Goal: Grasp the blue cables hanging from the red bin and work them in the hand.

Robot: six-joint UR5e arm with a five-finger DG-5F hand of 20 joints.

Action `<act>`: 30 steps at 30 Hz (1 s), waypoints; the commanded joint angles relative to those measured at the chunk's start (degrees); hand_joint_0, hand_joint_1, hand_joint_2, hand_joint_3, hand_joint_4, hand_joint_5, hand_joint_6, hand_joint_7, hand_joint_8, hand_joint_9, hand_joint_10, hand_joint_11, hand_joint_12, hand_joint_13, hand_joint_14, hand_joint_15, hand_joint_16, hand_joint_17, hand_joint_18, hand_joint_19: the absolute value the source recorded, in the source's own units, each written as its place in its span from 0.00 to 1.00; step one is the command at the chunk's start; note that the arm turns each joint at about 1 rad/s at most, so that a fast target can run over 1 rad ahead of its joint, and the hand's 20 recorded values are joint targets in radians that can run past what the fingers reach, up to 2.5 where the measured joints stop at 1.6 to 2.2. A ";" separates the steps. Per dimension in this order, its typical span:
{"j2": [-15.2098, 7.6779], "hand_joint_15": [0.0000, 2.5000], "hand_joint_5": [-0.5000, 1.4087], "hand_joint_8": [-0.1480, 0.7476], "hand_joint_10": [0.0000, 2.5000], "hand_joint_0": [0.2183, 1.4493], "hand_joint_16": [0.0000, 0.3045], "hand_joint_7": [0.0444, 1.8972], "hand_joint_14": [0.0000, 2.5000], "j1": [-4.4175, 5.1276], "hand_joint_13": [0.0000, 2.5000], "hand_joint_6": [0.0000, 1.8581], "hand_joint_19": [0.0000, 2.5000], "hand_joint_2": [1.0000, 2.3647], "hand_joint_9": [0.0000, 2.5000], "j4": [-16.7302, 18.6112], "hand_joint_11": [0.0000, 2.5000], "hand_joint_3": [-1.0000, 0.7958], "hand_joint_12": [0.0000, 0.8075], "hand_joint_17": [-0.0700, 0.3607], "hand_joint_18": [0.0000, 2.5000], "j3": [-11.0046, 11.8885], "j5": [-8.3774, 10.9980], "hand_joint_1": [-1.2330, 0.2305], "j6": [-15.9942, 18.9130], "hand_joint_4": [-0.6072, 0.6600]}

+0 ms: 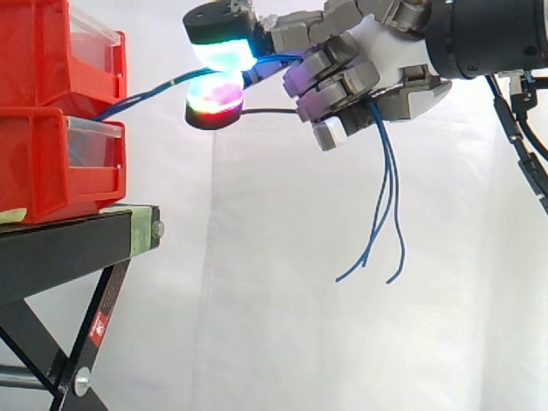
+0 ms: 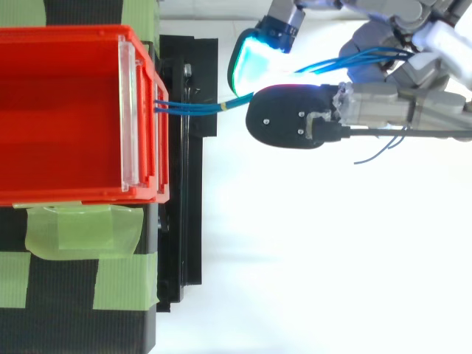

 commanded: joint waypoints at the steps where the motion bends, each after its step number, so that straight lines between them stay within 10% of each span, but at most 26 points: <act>1: 0.00 0.56 0.34 0.67 1.00 0.60 0.67 0.64 1.00 0.28 0.76 0.22 0.30 0.02 0.72 -0.31 1.00 0.49 0.66 0.52 1.00 0.02 0.11 0.42 0.23 0.64; 18: 0.00 0.56 0.32 0.67 1.00 0.61 0.67 0.58 1.00 0.37 0.76 0.36 0.30 0.01 0.72 -0.66 1.00 0.52 0.66 0.52 1.00 -0.06 -0.25 0.41 0.58 0.72; 23: 0.00 0.56 0.33 0.67 1.00 0.66 0.67 0.58 1.00 0.37 0.76 0.37 0.30 0.00 0.72 -0.57 1.00 0.73 0.66 0.52 1.00 -0.06 -0.25 0.41 0.58 0.73; 30: 0.00 0.56 0.35 0.67 1.00 0.62 0.67 0.59 1.00 0.37 0.76 0.34 0.30 0.16 0.72 -0.57 1.00 0.69 0.66 0.52 1.00 -0.06 -0.69 0.43 0.58 0.73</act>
